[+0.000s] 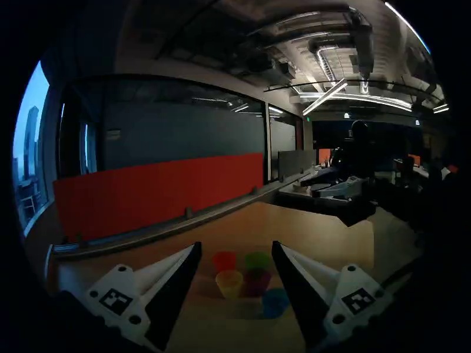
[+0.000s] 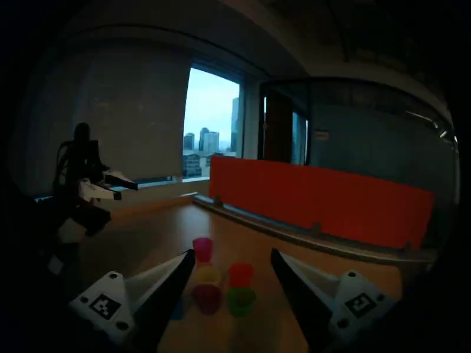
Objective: Pour water
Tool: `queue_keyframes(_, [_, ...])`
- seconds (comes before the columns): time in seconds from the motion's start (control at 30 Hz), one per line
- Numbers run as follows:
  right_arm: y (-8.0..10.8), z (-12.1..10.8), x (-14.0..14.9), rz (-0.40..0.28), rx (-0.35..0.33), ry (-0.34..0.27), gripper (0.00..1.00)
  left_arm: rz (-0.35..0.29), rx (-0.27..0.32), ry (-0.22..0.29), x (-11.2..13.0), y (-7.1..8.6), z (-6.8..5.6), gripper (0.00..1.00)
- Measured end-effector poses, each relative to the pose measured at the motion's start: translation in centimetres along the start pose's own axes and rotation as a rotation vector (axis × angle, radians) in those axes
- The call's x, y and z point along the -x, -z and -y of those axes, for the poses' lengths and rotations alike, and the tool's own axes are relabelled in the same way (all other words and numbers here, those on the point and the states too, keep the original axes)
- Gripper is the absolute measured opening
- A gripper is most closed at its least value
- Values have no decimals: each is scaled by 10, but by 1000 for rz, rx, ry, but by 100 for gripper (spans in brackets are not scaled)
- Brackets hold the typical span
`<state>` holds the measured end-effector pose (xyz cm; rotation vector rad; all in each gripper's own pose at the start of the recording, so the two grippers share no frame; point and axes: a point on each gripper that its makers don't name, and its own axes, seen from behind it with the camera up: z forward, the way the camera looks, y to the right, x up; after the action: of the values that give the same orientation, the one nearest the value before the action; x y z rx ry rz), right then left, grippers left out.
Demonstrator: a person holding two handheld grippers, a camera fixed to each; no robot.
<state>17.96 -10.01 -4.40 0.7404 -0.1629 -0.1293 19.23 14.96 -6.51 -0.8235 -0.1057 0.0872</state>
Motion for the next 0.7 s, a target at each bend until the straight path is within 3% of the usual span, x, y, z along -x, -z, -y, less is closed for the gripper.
queue_keyframes(0.3, [-4, 1, 7, 41, -21, 28, 99, 40, 66, -35, 16, -3, -17, 88])
queue_keyframes(0.7, [-15, -7, 35, 90, -26, 31, 99, 99, 128, -60, 57, -18, -34, 88])
